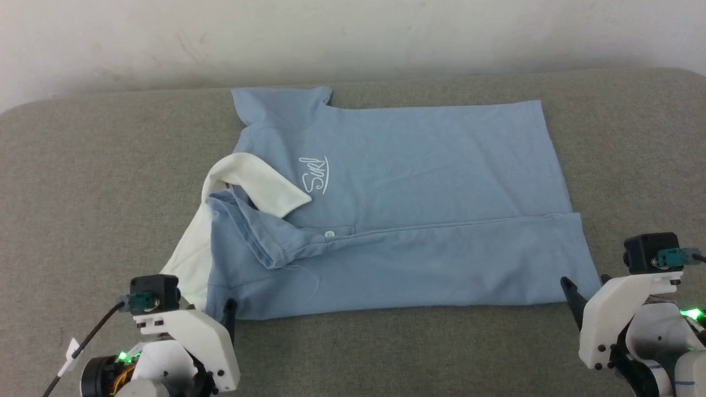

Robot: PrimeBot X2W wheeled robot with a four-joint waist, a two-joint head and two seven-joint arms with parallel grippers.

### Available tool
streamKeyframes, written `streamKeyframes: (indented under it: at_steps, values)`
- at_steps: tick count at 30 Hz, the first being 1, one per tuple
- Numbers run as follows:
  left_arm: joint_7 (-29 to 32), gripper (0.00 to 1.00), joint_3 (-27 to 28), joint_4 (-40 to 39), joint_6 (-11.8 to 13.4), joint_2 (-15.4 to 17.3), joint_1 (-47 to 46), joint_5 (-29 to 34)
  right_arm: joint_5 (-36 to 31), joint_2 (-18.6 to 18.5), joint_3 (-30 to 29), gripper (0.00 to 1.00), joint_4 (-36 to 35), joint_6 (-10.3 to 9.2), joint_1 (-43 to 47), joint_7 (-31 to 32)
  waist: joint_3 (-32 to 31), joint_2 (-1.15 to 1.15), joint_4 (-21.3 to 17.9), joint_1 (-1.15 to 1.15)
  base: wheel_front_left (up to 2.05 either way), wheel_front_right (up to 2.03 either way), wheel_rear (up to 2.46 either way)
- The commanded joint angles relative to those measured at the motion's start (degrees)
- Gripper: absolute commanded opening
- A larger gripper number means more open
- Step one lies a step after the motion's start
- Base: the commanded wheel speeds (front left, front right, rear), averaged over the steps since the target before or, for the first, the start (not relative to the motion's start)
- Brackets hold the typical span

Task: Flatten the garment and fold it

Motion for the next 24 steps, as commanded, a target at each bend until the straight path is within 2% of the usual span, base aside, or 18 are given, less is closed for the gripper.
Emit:
streamKeyframes:
  at_steps: [1, 6, 11, 12, 13, 14, 17, 24]
  values:
    - [-0.5, 1.00, 0.4, 0.7, 0.9, 0.4, 0.0, 0.9, -0.2, 0.1, -0.2, 1.00, -1.2, -0.06, 0.7, 0.3, 1.8, 0.00, -0.9, 0.00, 0.00, 0.00, 0.00]
    - [-0.7, 1.00, 0.6, 4.3, 2.1, 0.5, -1.0, 1.9, -0.5, 0.5, -0.6, 1.00, -4.2, -0.06, 1.0, 1.4, 4.0, 0.00, -1.9, 0.00, 0.00, 0.00, 0.00]
    - [0.7, 1.00, -0.6, 7.9, 1.0, -0.4, -1.6, 0.8, -0.5, 0.7, -1.0, 1.00, -5.3, -0.06, 0.8, 1.5, 5.1, 0.00, -2.5, 0.00, 0.00, 0.00, 0.00]
    - [1.4, 0.74, -1.0, 8.5, 0.3, -0.7, -1.5, 0.2, -0.5, 0.7, -1.1, 1.00, -5.3, -0.06, 0.8, 1.5, 5.1, 0.00, -2.6, 0.00, 0.00, 0.00, 0.00]
    - [1.9, 0.15, -1.4, 9.0, -0.4, -0.9, -1.5, -0.4, -0.6, 0.8, -1.2, 1.00, -5.3, -0.06, 0.8, 1.4, 5.0, 0.00, -2.5, 0.00, 0.00, 0.00, 0.00]
    - [2.3, 0.00, -1.8, 9.5, -1.1, -1.3, -1.4, -0.9, -0.7, 0.8, -1.3, 1.00, -5.2, -0.06, 0.8, 1.4, 4.6, 0.00, -2.4, 0.00, 0.00, 0.00, 0.00]
    - [1.7, 0.00, -2.1, 9.9, -2.6, -2.2, -1.4, -2.0, -1.2, 0.4, -1.7, 1.00, -4.8, -0.06, 0.9, 1.6, 3.3, 0.00, -1.9, 0.00, 0.00, 0.00, 0.00]
    - [-2.9, 0.00, -1.9, 8.0, -3.3, -2.4, -2.1, -0.6, -2.7, -0.9, -3.1, 1.00, -1.2, -0.06, 0.5, 1.3, 0.5, 0.00, 0.6, 0.00, 0.00, 0.00, 0.00]
